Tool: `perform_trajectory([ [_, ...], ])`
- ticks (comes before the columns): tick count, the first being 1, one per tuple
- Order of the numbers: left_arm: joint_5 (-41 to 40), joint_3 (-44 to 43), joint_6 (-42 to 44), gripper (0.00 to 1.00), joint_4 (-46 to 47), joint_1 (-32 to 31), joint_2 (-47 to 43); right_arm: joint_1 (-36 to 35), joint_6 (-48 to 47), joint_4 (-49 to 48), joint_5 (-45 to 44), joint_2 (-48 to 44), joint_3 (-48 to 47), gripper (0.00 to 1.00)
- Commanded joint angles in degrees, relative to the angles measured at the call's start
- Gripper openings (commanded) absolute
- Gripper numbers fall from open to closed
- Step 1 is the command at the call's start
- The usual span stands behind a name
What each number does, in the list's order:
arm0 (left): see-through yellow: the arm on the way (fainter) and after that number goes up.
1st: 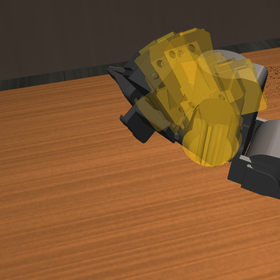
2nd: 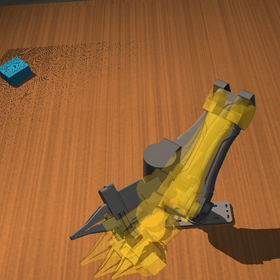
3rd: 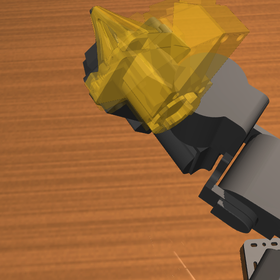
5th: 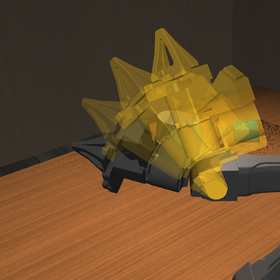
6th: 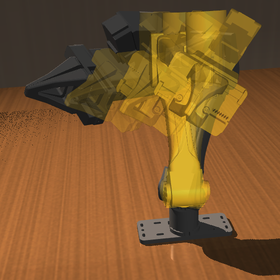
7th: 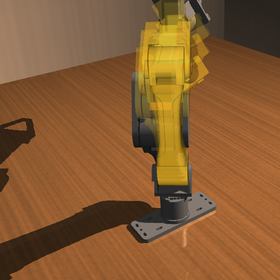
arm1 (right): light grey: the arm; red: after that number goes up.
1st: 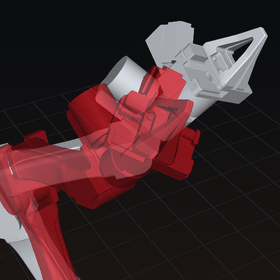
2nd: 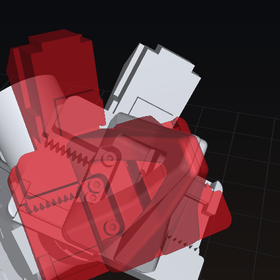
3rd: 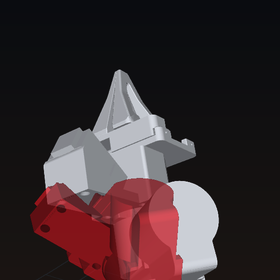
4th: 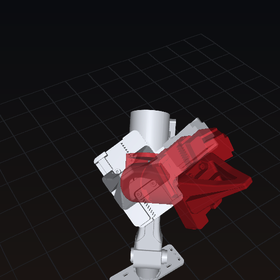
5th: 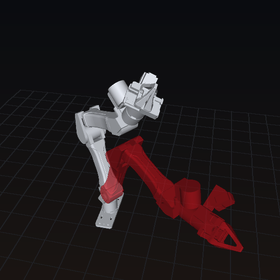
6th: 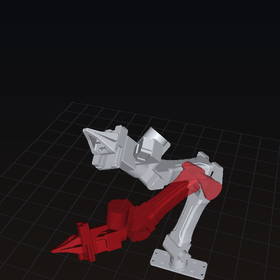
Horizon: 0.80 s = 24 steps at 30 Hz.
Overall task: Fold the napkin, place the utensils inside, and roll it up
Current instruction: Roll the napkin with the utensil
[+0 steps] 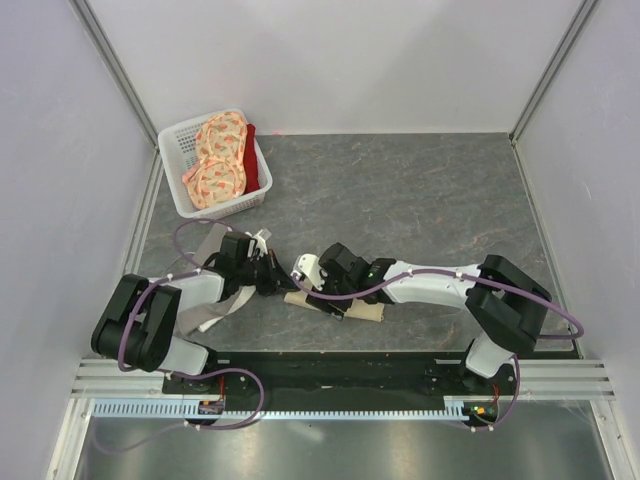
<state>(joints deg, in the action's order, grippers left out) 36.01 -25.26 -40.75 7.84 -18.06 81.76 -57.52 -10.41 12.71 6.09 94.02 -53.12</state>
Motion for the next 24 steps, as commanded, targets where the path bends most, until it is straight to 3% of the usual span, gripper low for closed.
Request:
perform_trajectory([
  [1, -1.12, -1.55, 0.67, 0.02, -1.77, -0.04, 1.47, -0.23, -0.66, -0.41, 1.56, 2.04, -0.31, 0.64],
  [8, -0.5, -2.34, 1.29, 0.02, -1.77, -0.04, 1.22, 0.03, -0.13, 3.46, 1.91, 5.91, -3.21, 0.43],
  [10, -0.85, -2.78, 1.73, 0.09, -2.12, -0.04, 0.34, 0.56, 0.13, 5.47, 4.79, 7.4, -4.09, 0.39],
  [15, -5.41, -3.92, 3.48, 0.46, -5.46, -0.04, -3.44, 3.28, 1.01, 11.09, 13.93, 11.09, -7.95, 0.35],
  [19, -9.46, -3.66, 5.24, 0.56, -9.75, -0.04, -8.18, 6.97, 1.54, 15.41, 22.29, 14.08, -11.82, 0.34],
  [24, -13.24, -2.34, 6.74, 0.57, -12.14, -0.04, -12.58, 11.89, 2.59, 19.8, 33.1, 18.39, -14.99, 0.35],
])
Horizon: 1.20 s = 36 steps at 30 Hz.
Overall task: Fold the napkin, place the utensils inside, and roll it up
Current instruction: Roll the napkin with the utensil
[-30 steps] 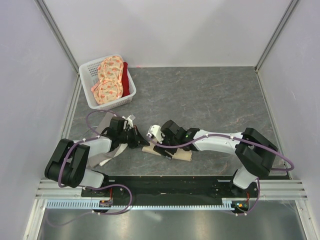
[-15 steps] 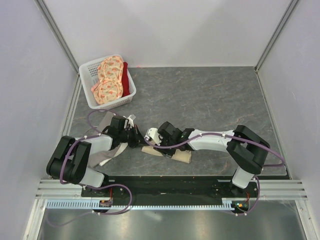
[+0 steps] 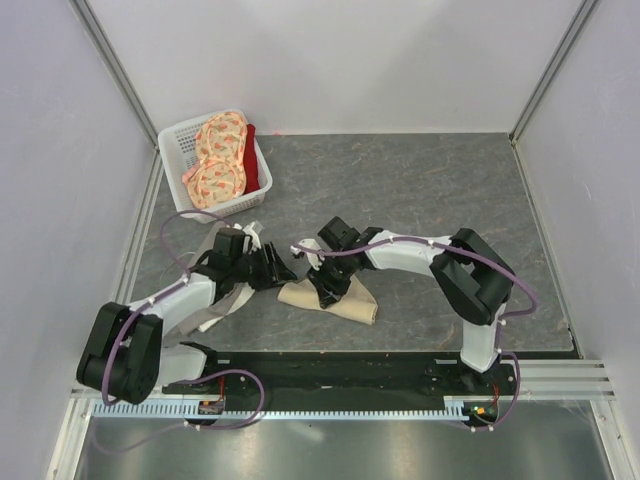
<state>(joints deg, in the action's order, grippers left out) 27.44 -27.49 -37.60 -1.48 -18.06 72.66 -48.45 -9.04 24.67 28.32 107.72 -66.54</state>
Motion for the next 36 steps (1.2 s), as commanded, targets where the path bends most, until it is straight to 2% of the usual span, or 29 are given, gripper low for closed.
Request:
perform_trajectory([
  [1, -4.85, 0.24, 3.5, 0.57, -3.01, 0.05, -4.02, 3.7, 1.39, 8.29, 12.28, 5.56, -2.35, 0.35],
  [3, -4.5, 1.03, 3.77, 0.57, -2.74, -0.04, -5.51, 5.46, 1.22, 9.34, 16.92, 7.58, -2.89, 0.36],
  [9, 0.06, 3.58, 3.68, 0.57, 3.21, -0.13, -7.36, 7.57, 0.86, 11.28, 22.39, 12.16, -5.09, 0.37],
  [15, 4.72, 5.42, 2.71, 0.55, 8.23, -0.22, -4.38, 8.54, 1.13, 11.54, 23.27, 14.88, -5.88, 0.37],
  [20, 7.44, 6.92, 1.31, 0.48, 11.05, -0.39, -2.27, 9.16, 1.3, 11.37, 23.28, 15.59, -6.49, 0.38],
  [23, 8.15, 7.45, 0.78, 0.41, 12.11, -0.39, -1.47, 9.6, 1.39, 11.46, 23.1, 15.94, -6.76, 0.38],
  [30, 7.54, 6.92, 0.78, 0.02, 12.73, -0.39, 0.98, 9.95, 2.7, 11.37, 21.52, 14.89, -7.46, 0.44],
  [36, 6.84, 4.9, 1.22, 0.02, 10.36, -0.48, 4.06, 10.3, 5.87, 9.53, 15.3, 8.67, -7.29, 0.6],
])
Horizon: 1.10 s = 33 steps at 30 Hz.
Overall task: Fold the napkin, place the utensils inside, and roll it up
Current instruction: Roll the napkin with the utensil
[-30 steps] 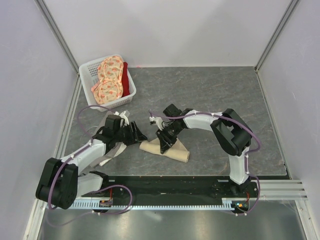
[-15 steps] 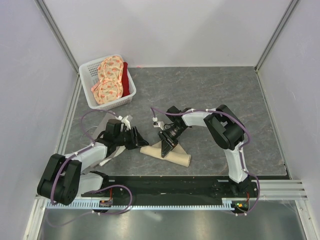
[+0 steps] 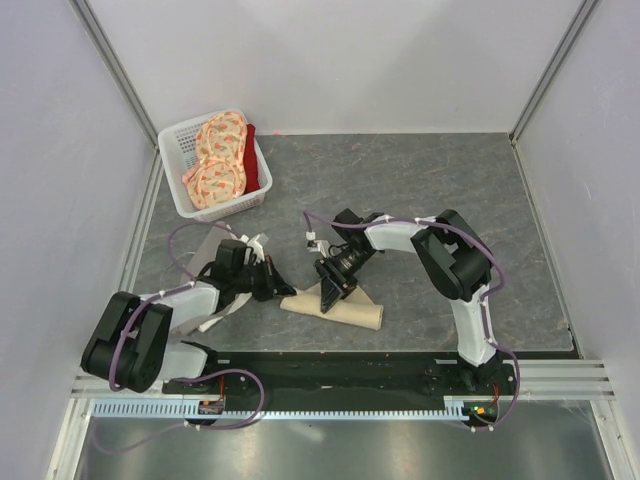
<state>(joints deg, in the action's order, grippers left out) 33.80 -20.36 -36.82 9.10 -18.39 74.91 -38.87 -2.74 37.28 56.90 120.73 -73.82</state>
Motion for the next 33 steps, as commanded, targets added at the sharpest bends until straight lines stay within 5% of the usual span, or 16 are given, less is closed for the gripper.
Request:
perform_trajectory([
  [1, 0.04, -2.75, 0.69, 0.02, -0.57, -0.15, 2.16, 0.64, 0.28, -3.7, -14.7, -5.66, 0.34, 0.62],
  [14, -1.02, -6.8, 1.05, 0.02, -5.58, -0.15, 7.35, -7.34, -5.86, -19.87, -36.66, -27.29, 15.89, 0.76],
  [18, -1.28, -7.68, 1.22, 0.02, -6.55, -0.06, 8.23, -12.01, -7.71, -20.75, -43.45, -27.74, 16.87, 0.78],
  [33, -1.37, -8.91, 1.31, 0.02, -7.26, -0.15, 9.02, -15.27, -9.39, -20.4, -45.39, -23.61, 17.39, 0.77],
])
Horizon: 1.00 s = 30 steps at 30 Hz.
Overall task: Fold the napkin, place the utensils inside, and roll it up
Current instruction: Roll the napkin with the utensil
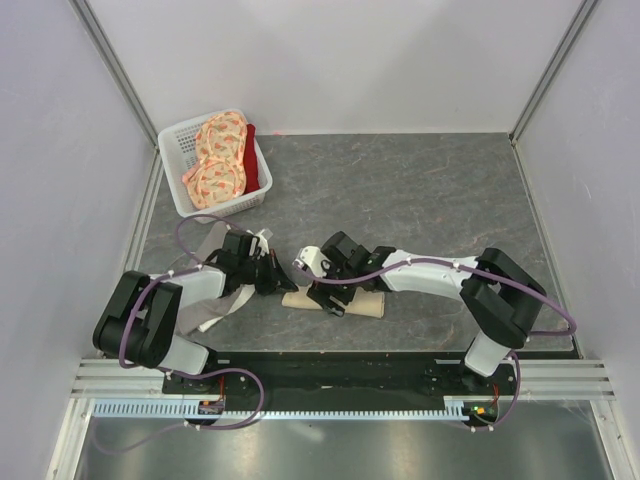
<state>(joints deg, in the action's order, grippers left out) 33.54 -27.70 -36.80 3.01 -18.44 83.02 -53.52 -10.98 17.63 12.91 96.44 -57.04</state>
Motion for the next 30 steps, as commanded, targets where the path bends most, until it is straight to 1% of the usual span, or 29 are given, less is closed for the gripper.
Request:
perform_trajectory([
  [1, -1.11, -1.74, 1.38, 0.02, -1.16, -0.11, 1.09, -0.8, -1.23, -0.75, -1.39, 0.76, 0.7, 0.76],
  [2, -1.11, -2.0, 1.38, 0.02, -1.16, -0.02, 1.26, -0.8, -1.23, -0.67, -1.39, 0.85, 0.96, 0.74],
  [3, -1.02, -2.09, 1.38, 0.02, -1.16, -0.11, 1.52, -0.8, -1.23, -0.66, -1.22, 1.03, 1.05, 0.7],
  [5, -0.67, -2.44, 1.38, 0.02, -1.16, -0.11, 1.79, -0.8, -1.06, -0.23, -1.3, 1.82, 0.7, 0.66],
  [6, -0.58, -2.53, 1.64, 0.02, -1.07, -0.11, 1.7, -0.8, -0.88, 0.38, -1.13, 2.25, 0.61, 0.59],
  [7, -0.67, -2.62, 1.73, 0.04, -1.07, -0.02, 1.27, -0.89, -0.71, 0.65, -1.13, 2.61, 0.35, 0.56],
  [8, -0.84, -2.79, 1.73, 0.12, -1.07, -0.02, 0.92, -0.8, -0.36, 1.0, -0.43, 3.31, 0.0, 0.53],
  [9, -1.54, -2.79, 1.73, 0.17, -1.07, -0.11, 0.39, -0.8, -0.18, 1.44, -0.25, 3.66, -0.18, 0.48],
  [10, -2.16, -2.79, 1.9, 0.22, -1.59, -0.11, -0.66, -0.8, -0.09, 1.79, 0.1, 4.1, -0.44, 0.46],
  [11, -2.95, -3.06, 2.08, 0.36, -2.38, -0.11, -1.28, -0.8, -0.09, 1.97, 1.06, 4.19, -0.62, 0.44],
  [12, -4.87, -3.15, 2.6, 0.41, -2.65, -0.11, -1.81, -0.8, -0.09, 2.32, 1.94, 4.28, -0.71, 0.41],
  [14, -6.81, -3.23, 3.13, 0.51, -5.64, -0.11, -3.56, -0.62, 0.08, 2.67, 4.39, 4.63, -1.06, 0.39],
  [16, -9.36, -2.8, 3.22, 0.55, -6.52, -0.11, -5.32, -0.27, 0.35, 3.9, 6.42, 5.59, -2.02, 0.38],
  [19, -12.09, -1.39, 3.31, 0.58, -6.78, -0.02, -9.36, 1.04, 0.7, 5.83, 12.65, 7.52, -3.78, 0.37],
  [23, -14.47, 0.63, 3.57, 0.58, -7.84, -0.11, -13.23, 3.24, 1.14, 8.47, 19.42, 9.9, -6.24, 0.37],
  [30, -11.48, 4.5, 3.57, 0.58, -4.42, -0.11, -18.94, 8.24, 0.88, 13.65, 29.27, 15.95, -11.25, 0.37],
])
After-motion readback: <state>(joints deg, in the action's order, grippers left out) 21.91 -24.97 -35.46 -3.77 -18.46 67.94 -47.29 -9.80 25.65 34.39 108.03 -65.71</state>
